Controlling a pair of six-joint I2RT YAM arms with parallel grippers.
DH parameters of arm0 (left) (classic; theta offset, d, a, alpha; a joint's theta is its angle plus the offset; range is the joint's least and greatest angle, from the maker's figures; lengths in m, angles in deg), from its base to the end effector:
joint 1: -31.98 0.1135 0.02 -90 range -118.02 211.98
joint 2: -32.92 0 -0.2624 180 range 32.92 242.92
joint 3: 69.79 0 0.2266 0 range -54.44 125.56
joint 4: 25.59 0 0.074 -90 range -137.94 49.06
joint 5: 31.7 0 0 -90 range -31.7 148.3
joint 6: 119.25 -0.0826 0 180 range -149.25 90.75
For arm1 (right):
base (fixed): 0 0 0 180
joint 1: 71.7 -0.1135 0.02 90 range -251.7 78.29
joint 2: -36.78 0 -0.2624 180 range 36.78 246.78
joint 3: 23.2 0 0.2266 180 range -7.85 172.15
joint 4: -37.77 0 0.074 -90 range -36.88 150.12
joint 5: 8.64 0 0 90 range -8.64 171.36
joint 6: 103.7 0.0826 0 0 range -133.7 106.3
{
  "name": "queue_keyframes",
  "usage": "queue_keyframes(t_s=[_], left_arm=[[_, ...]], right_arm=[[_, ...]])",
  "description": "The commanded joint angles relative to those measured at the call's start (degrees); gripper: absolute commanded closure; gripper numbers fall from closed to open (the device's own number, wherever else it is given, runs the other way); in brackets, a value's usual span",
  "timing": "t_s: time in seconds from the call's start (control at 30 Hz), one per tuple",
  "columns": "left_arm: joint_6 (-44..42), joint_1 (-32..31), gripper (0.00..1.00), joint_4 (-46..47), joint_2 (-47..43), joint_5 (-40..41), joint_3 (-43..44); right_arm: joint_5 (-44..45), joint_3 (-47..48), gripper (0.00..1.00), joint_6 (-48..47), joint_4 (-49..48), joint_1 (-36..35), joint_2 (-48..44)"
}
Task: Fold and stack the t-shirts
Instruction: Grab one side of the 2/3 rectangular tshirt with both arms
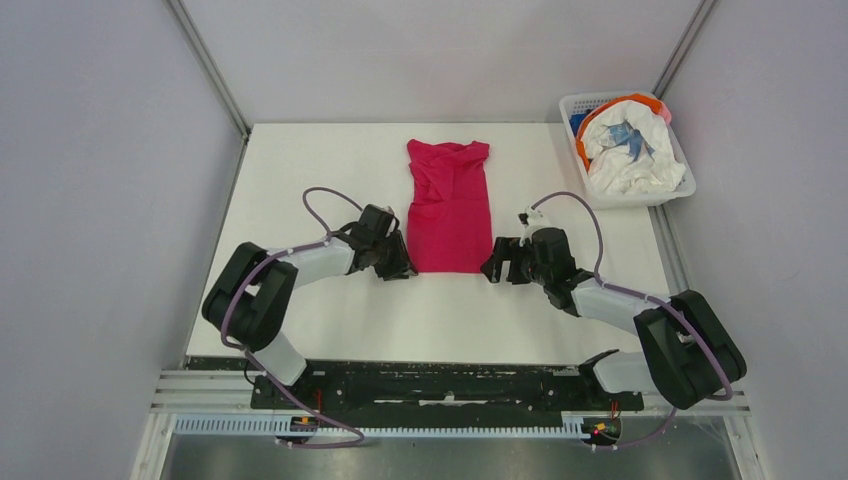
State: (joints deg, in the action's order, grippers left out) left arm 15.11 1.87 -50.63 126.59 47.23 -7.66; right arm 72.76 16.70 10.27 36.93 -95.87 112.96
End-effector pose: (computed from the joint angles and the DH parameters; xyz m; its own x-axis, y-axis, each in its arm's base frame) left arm 0.2648 -0.1719 0.1274 -0.9244 -0.2571 -0.2817 -0.0874 0.8618 -0.4997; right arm 0.2384 0.1205 0.1440 -0.6930 0.1293 -0.7092 -0.2566 0.8752 0.4102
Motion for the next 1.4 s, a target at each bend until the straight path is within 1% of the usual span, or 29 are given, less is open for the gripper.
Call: queue_keyframes(t_s=[0.0,0.1,0.17,0.2,0.3,0.4,0.47,0.5,0.53,0.57,0.6,0.67,0.7,0.8,0.87,1.03,1.2,1.37], left_arm=[[1.23,-1.17,0.72,0.99,2.24,0.87,1.07],[1.43,-1.36,0.83,0.74,3.01,3.48,1.3],[1.1,-1.36,0.95,0.38,4.09,4.02,2.13],[0.92,-1.36,0.98,0.27,4.6,4.26,2.38],[0.88,-1.36,0.98,0.29,5.4,5.64,2.02],[0.49,-1.36,0.98,0.7,4.8,7.3,1.02],[0.0,-1.44,0.98,1.36,3.89,8.34,0.15],[-0.35,-1.57,0.98,1.43,3.16,8.66,-0.16],[-0.64,-1.82,0.98,1.43,2.43,9.12,-0.73],[-0.84,-2.32,0.98,1.39,1.19,9.95,-1.34],[-1.06,-2.77,0.98,1.35,0.19,10.83,-2.29],[-1.29,-3.72,0.98,1.02,-2.0,10.83,-4.2],[-1.29,-4.08,0.98,0.56,-2.8,12.09,-5.35],[-0.5,-5.97,0.98,-0.91,-6.19,11.67,-9.3],[0.8,-7.68,0.98,-2.29,-9.15,11.33,-12.33],[4.23,-12.41,0.98,-6.3,-19.24,12.43,-18.45],[5.91,-16.29,0.98,-5.94,-29.52,9.28,-21.5],[6.99,-16.83,0.98,-6.07,-33.84,10.13,-22.32]], right_arm=[[-2.44,-0.78,0.21,0.16,-0.91,-1.16,-0.5],[1.25,-0.1,0.29,-1.12,-1.18,-2.98,1.16],[2.34,0.49,0.33,-1.5,-1.84,-3.97,2.93],[2.43,0.65,0.35,-1.62,-2.64,-4.34,3.77],[2.91,2.56,0.42,-2.46,-2.52,-5.77,6.73],[4.56,3.9,0.45,-3.85,-2.18,-7.23,9.34],[5.29,4.73,0.59,-4.24,-1.67,-7.52,10.78],[5.56,4.96,0.74,-4.26,-1.39,-7.81,11.06],[6.2,4.78,0.86,-4.22,-1.35,-8.08,10.81],[7.17,4.21,0.95,-3.97,-1.31,-8.71,9.95],[7.49,3.58,1.0,-4.01,-1.04,-9.29,8.76],[6.56,2.05,1.0,-4.3,-0.01,-10.03,6.4],[5.29,1.24,1.0,-4.7,0.33,-10.3,5.14],[0.22,-2.14,1.0,-5.26,2.12,-10.98,1.35],[-1.03,-5.08,1.0,-4.49,3.23,-11.7,-1.99],[-3.69,-9.4,1.0,-3.75,9.0,-14.77,-11.15],[-10.04,-11.43,1.0,-3.58,11.51,-16.0,-18.67],[-10.75,-11.51,1.0,-2.91,11.03,-16.0,-21.5]])
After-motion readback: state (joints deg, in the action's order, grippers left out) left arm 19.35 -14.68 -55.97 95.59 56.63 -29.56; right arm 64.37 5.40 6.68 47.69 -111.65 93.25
